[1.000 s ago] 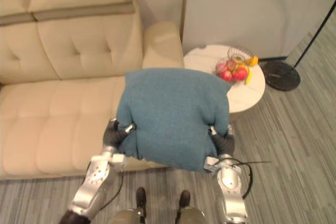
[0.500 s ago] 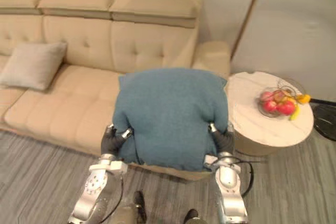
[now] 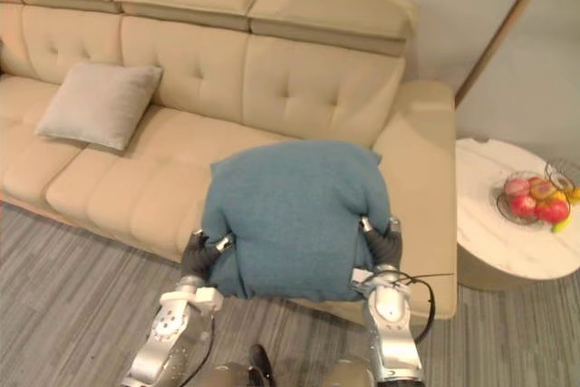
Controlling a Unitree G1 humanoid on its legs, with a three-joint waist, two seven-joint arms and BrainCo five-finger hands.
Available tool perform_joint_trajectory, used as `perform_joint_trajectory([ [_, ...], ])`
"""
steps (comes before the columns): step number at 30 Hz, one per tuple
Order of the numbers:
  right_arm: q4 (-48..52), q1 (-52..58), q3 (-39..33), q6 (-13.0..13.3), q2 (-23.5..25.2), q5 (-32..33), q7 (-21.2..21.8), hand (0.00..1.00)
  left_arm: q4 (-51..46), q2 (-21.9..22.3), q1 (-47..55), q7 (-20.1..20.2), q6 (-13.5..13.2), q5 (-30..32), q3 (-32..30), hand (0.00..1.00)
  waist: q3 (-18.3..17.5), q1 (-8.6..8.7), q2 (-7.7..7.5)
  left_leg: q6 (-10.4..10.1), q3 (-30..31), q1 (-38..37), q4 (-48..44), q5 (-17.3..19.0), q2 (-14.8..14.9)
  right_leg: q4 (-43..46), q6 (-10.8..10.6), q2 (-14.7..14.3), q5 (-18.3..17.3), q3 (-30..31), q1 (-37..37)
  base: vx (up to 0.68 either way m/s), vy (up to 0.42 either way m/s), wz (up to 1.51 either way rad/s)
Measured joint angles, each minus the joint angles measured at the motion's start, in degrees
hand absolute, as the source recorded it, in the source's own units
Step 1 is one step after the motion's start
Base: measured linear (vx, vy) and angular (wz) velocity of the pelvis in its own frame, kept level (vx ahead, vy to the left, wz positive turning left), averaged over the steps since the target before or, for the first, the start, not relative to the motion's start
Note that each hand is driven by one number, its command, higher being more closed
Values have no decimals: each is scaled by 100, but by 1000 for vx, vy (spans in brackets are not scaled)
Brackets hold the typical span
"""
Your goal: Pick up cushions and gather them together orderly.
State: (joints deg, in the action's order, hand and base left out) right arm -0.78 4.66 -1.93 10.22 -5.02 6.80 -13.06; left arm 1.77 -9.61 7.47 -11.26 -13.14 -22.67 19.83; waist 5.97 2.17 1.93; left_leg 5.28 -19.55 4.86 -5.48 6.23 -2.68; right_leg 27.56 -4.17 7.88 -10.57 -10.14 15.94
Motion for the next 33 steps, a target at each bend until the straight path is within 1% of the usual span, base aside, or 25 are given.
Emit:
perform_joint_trajectory([
  [2,2,-11,-7,4,-36,1,4,100,0,9,-8,31,4,0,0,100,5,38,29,5,85,-115,90,-3,-131,-413,60,-261,32,-31,3,225,82,33],
  [3,2,-3,-9,4,-69,9,5,100,-4,6,-21,52,5,1,0,100,2,57,52,5,272,-146,95,-2,-256,-810,267,-469,178,26,-14,264,44,60],
  [4,4,0,-14,4,-76,9,5,100,-3,4,-21,85,14,1,2,100,8,81,33,-4,408,-193,92,14,-341,-1007,533,-550,369,126,-10,340,39,87],
  [5,42,68,-24,0,-127,9,4,100,-4,78,16,149,57,4,11,100,12,105,98,-69,605,-229,-3,70,-342,-1074,584,-511,412,52,-196,302,33,66],
  [6,108,130,-23,-9,-123,9,4,100,-5,91,20,152,62,4,13,100,16,70,92,-128,628,-216,-125,105,-336,-1117,585,-496,410,0,-278,303,24,72],
  [7,423,344,-19,-31,-103,9,4,100,-7,115,68,163,85,1,12,100,66,20,96,-324,606,-115,-786,270,-263,-1266,588,-452,410,-168,-606,273,-1,72],
  [8,845,578,-10,-47,-83,5,6,100,-42,136,175,197,105,-1,13,100,146,20,89,-432,535,171,-1947,349,-136,-1458,589,-408,409,-243,-996,234,-11,70],
  [9,1029,665,-3,-48,-83,4,9,100,-96,157,243,212,109,-2,13,100,164,1,94,-454,481,358,-2513,329,-46,-1527,596,-401,398,-234,-1148,208,32,34],
  [10,1587,858,15,-41,-62,2,29,100,-434,152,484,278,104,-3,25,100,195,-164,33,-430,203,872,-3934,449,385,-1637,582,-405,147,-32,-1472,232,81,-20],
  [11,1865,883,12,-3,-70,-2,35,100,-592,205,586,301,98,-3,42,100,184,-289,118,-436,215,1176,-4446,701,874,-1570,549,-480,58,77,-1551,255,104,-33],
  [12,1935,872,13,7,-60,-3,44,100,-638,221,606,303,98,-3,40,100,175,-298,115,-469,268,1274,-4477,772,999,-1560,529,-474,36,117,-1568,304,161,-46],
  [13,2043,814,13,90,-57,-3,51,100,-742,278,617,325,73,-2,37,100,184,-325,99,-603,441,1441,-4131,932,1238,-1534,501,-391,24,247,-1571,258,230,-53],
  [14,2042,728,5,124,-54,-2,45,100,-793,306,618,364,35,-2,35,100,188,-365,70,-675,720,1384,-3295,937,1293,-1466,435,-274,-12,435,-1529,213,206,-58],
  [15,2043,703,-2,134,-54,-3,42,100,-803,309,615,371,19,-2,35,100,186,-364,70,-691,866,1350,-2980,913,1289,-1456,382,-236,-36,498,-1522,201,330,-70],
  [16,2042,660,-12,142,-63,-3,27,100,-806,328,607,374,7,-1,36,100,147,-368,130,-808,1389,1138,-1840,541,1289,-1393,138,-164,-144,701,-1481,197,377,-61],
  [17,1952,681,-17,139,1,-4,9,100,-739,310,583,373,15,1,32,100,88,-357,99,-1250,1488,997,-1524,85,1160,-1375,-111,-41,-250,908,-1423,235,448,-53],
  [18,1948,721,-29,117,47,-4,-2,100,-723,300,572,372,32,2,39,100,62,-313,42,-1231,1479,975,-1484,83,1088,-1419,-134,43,-224,932,-1395,201,349,-30],
  [19,1954,774,-43,100,168,-11,-14,100,-723,294,554,372,36,2,39,100,36,-254,-104,-1100,1325,986,-1498,155,943,-1553,-211,223,-59,962,-1390,168,257,-18],
  [20,1954,771,-43,95,188,-13,-15,100,-719,286,545,372,43,2,39,100,45,-255,-140,-1064,1252,991,-1547,176,927,-1598,-227,262,-29,997,-1392,189,292,-39],
  [21,1954,772,-42,79,291,-27,-15,100,-666,254,550,372,53,2,44,100,31,-255,-211,-958,1085,1003,-1681,241,888,-1706,-347,347,140,1121,-1391,149,255,-54],
  [22,1954,772,-35,78,289,-54,-14,100,-662,240,551,372,65,3,44,100,29,-258,-215,-889,1023,1002,-1760,282,877,-1780,-413,366,325,1233,-1359,144,268,-72],
  [23,1954,762,-34,78,292,-57,-13,100,-662,236,545,372,55,7,46,100,20,-263,-231,-871,916,980,-1752,293,874,-1835,-401,380,478,1391,-1298,102,197,-60],
  [26,1915,707,-33,79,278,-57,-8,100,-661,163,520,372,41,8,75,100,2,-270,-259,-864,784,920,-1639,297,871,-1998,-426,391,697,1611,-1195,50,119,-64],
  [28,1441,432,-27,91,270,-56,6,100,-622,-2,493,371,22,8,71,100,-47,-271,-313,-864,719,851,-1456,297,874,-2300,-409,355,935,1897,-1039,-3,25,-98],
  [33,848,328,-27,76,243,-54,7,100,-260,-30,435,369,29,15,70,100,-92,-223,-336,-936,587,680,-928,253,860,-2610,-440,316,1166,2039,-826,-57,-41,-62],
])
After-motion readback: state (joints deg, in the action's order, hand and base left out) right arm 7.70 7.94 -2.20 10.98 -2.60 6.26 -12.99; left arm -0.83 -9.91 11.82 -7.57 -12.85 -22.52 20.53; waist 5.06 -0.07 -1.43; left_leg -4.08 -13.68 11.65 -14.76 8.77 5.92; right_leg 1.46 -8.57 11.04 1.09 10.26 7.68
